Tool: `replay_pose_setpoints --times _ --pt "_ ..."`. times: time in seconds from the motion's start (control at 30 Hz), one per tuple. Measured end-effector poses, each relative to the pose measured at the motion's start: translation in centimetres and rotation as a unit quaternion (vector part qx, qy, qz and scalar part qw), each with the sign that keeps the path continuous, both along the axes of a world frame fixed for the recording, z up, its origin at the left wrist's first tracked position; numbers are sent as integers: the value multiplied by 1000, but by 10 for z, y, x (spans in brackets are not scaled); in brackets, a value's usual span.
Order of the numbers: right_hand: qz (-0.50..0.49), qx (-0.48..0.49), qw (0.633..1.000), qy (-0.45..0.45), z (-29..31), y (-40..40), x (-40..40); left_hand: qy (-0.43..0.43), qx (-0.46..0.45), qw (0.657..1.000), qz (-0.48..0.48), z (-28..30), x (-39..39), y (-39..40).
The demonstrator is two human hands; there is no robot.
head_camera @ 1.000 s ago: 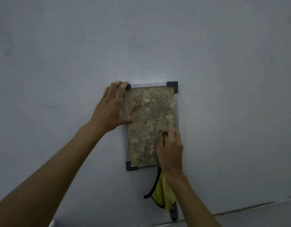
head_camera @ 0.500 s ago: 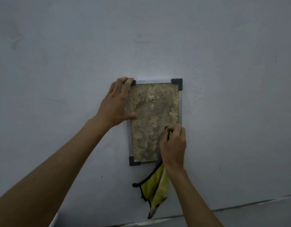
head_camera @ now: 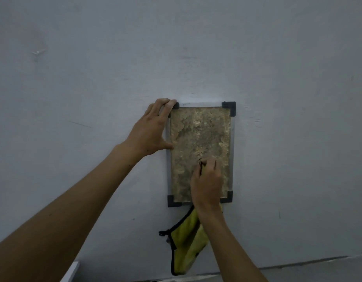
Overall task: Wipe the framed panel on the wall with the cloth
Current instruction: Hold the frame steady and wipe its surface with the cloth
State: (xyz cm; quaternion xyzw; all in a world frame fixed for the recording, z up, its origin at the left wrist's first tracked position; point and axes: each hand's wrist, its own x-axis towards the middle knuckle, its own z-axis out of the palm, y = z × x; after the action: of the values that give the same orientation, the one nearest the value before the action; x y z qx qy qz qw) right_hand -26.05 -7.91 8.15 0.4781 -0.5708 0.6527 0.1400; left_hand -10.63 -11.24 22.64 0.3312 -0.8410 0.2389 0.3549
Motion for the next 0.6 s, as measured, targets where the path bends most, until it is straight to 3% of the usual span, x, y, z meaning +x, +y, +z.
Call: replay_pose_setpoints --times 0.17,0.23,0.37,0.43,0.6 --pt "81 53 984 151 -3 -1 39 -22 -5 1000 3 5 7 1" --pt "78 39 988 129 -1 1 26 -27 -8 1000 6 5 8 1" --pt "6 -18 1000 -7 0 0 -5 -21 -7 1000 5 4 7 0" --pt "-4 -14 1000 10 0 -2 8 -21 -7 1000 4 4 6 -1" --pt "83 15 986 146 -1 -6 48 -24 -8 1000 1 5 9 -1"
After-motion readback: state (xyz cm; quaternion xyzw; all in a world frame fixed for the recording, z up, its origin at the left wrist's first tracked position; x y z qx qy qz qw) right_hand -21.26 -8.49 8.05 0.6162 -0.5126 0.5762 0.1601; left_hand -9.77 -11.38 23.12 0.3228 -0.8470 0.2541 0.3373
